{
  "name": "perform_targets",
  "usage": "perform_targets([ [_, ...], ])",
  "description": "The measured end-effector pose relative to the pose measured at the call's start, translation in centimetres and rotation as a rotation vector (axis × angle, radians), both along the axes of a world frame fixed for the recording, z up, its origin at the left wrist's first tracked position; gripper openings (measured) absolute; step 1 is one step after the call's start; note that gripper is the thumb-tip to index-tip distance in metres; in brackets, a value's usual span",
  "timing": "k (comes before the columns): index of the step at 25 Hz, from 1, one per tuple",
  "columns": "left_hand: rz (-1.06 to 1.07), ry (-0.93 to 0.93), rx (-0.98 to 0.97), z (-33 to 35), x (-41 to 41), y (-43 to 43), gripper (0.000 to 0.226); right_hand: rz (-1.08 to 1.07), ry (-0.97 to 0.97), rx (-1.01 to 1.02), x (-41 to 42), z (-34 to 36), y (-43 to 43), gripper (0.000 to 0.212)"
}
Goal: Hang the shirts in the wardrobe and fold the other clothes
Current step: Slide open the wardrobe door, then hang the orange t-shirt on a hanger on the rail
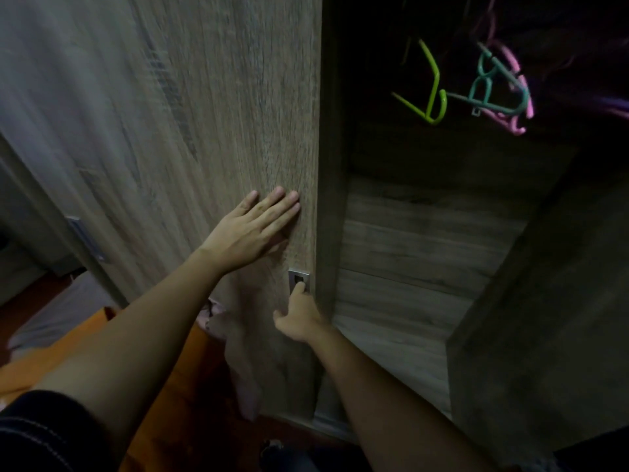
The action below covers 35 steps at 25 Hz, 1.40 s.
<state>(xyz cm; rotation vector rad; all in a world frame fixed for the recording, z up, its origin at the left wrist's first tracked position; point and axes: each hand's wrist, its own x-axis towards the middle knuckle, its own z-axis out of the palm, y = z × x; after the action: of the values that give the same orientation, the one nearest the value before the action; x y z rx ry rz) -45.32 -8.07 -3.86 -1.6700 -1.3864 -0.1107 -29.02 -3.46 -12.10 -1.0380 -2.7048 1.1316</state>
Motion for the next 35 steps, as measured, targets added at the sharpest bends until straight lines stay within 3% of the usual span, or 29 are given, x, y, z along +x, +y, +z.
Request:
perform_targets([
  [5,0.105,-0.050,-0.069,0.5,-0.9,-1.5,0.069,0.135,-0.072,-0.099,-0.7,0.6,0.1,0.089],
  [10,0.200,-0.134,-0.114,-0.4,-0.8,-2.1,0.094,0.167,-0.129,-0.131,-1.1,0.8,0.1,0.082],
  [13,0.235,-0.244,-0.146,-0.2,0.6,-2.6,0.099,0.117,-0.124,0.016,-1.0,0.8,-0.4,0.060],
  [16,0.287,-0.490,-0.012,-1.1,3.3,-4.3,0.073,-0.015,-0.026,0.207,-1.0,1.0,-1.8,0.029],
  [18,0.384,-0.606,0.034,-2.5,4.6,-7.1,0.058,0.044,0.006,0.242,-1.1,1.2,-3.1,0.023],
  [21,0.586,-0.744,0.017,-4.7,4.9,-14.2,0.055,0.151,0.133,0.244,-2.8,1.7,-5.6,0.014],
  [25,0.888,-0.903,0.047,-6.3,4.3,-24.1,0.063,0.260,0.400,0.194,-7.2,1.7,-10.6,0.017],
  [29,1.200,-1.189,0.155,-8.0,4.0,-30.7,0.071,0.461,0.324,0.182,-10.0,1.7,-16.2,0.052],
  [32,1.268,-1.371,0.179,-9.8,4.8,-32.9,0.072,0.588,0.341,0.182,-11.1,1.9,-19.5,0.078],
  [34,1.257,-1.376,0.133,-10.7,5.4,-33.2,0.072,0.671,0.277,0.294,-11.8,1.6,-20.9,0.073],
  [35,1.240,-1.378,0.133,-10.9,5.4,-33.3,0.071,0.683,0.285,0.381,-12.1,1.6,-21.4,0.056],
])
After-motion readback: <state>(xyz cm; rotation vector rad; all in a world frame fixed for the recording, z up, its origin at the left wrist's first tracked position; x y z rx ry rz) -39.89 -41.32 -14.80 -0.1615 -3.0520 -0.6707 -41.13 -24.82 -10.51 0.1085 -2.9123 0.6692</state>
